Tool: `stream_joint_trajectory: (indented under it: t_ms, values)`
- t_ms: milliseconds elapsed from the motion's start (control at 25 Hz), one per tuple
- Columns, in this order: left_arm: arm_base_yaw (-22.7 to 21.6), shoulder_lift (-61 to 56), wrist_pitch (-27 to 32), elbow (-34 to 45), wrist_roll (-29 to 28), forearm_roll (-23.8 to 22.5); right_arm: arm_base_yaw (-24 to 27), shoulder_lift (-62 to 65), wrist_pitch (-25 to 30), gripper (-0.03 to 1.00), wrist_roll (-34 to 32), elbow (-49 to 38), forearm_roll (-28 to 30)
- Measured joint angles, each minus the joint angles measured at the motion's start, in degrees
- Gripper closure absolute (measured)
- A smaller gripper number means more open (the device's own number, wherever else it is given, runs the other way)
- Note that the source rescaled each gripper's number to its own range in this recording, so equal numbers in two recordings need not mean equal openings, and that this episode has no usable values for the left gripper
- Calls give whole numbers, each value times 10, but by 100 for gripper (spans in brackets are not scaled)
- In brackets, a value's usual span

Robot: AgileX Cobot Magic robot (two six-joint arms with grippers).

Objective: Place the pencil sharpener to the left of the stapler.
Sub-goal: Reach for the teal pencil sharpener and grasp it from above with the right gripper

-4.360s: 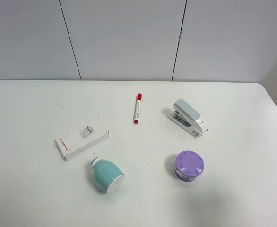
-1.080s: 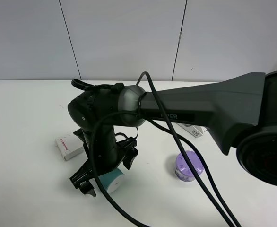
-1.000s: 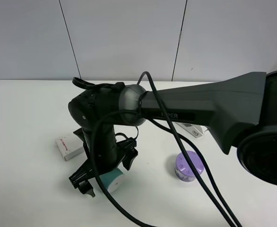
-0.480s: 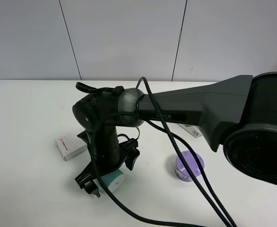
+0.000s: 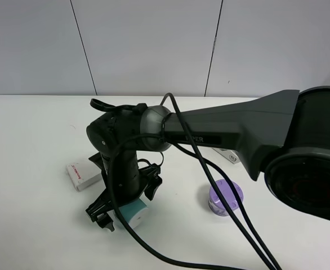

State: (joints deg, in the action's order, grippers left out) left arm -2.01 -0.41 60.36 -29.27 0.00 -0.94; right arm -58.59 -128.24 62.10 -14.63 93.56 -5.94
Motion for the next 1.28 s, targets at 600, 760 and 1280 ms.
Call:
stream_joint_trajectory:
  t_ms: [600, 760, 1280]
  values:
    - [0, 0, 0, 0, 0, 0, -4, -15, -10, -3, -1, 0, 0]
    - [0, 0, 0, 0, 0, 0, -4, -20, -9, -3, -1, 0, 0]
    - [0, 0, 0, 0, 0, 0, -4, -21, -9, 14, -1, 0, 1]
